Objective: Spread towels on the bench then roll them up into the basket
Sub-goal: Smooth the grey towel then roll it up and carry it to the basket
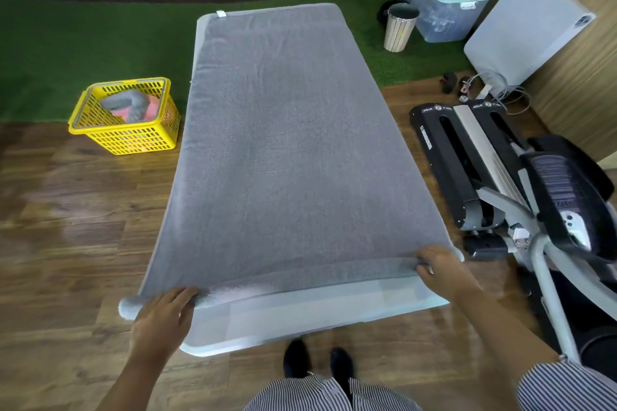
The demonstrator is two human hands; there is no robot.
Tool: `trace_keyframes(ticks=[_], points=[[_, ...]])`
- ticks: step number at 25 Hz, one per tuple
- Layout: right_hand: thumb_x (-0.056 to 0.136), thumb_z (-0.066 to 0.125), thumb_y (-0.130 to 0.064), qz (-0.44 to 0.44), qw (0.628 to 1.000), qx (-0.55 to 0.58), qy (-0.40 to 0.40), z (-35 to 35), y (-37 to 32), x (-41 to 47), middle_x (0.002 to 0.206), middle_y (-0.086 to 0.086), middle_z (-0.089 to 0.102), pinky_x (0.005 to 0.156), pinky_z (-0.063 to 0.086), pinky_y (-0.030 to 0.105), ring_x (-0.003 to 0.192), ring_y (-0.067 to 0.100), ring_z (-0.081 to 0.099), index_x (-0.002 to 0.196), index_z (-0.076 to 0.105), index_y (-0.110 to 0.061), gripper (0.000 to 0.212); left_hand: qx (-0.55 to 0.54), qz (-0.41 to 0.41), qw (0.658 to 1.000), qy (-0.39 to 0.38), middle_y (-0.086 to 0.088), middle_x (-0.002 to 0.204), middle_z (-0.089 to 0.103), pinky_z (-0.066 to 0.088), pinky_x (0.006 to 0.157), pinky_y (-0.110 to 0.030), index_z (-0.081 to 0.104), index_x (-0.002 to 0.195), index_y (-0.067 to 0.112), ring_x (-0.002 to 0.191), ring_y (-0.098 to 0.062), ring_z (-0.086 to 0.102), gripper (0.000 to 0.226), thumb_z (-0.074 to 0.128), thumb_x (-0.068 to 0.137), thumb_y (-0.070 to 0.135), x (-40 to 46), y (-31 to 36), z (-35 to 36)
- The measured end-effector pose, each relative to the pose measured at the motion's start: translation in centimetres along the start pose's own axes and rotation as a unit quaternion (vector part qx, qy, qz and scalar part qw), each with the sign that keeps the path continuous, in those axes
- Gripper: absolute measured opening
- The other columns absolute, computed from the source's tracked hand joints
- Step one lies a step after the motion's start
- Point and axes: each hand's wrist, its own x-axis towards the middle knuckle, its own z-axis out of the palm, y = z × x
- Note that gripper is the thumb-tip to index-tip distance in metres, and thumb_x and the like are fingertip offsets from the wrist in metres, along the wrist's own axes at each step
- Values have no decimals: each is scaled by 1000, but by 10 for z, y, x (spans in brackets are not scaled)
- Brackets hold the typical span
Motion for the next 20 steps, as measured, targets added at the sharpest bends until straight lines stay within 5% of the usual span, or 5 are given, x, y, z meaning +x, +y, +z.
trace_keyframes(ticks=[4, 9, 15, 20], points=[[78, 62, -8, -8, 1000, -17, 14, -5, 9, -4, 79, -1, 54, 74, 36, 25, 82, 19, 51, 83, 64, -7, 5, -43, 12, 999, 0, -3, 88, 68, 52, 56, -38, 71, 89, 9, 66, -29, 66, 38, 39, 78, 28, 15, 8, 1], [64, 76, 1, -58, 990, -36, 126, -2, 13, -14, 85, 4, 64, 75, 49, 42, 80, 28, 62, 87, 66, -10, 28, -65, -39, 996, 46, -5, 91, 64, 51, 66, -43, 68, 84, 8, 75, -29, 63, 33, 41, 80, 26, 14, 20, -5], [60, 78, 5, -57, 991, -18, 116, 3, 12, -17, 96, 8, 66, 88, 50, 45, 93, 29, 61, 98, 70, -1, 39, -8, -38, 999, -19, -4, 95, 69, 46, 89, -44, 70, 95, 8, 89, -26, 62, 45, 41, 73, 33, 14, 17, 2], [60, 75, 2, -52, 994, -19, 98, -2, 12, -13, 77, 5, 65, 74, 46, 31, 75, 28, 62, 81, 70, -6, 23, -12, -54, 998, -39, 1, 82, 71, 50, 74, -44, 72, 87, 11, 76, -26, 68, 39, 40, 77, 32, 14, 23, -4]])
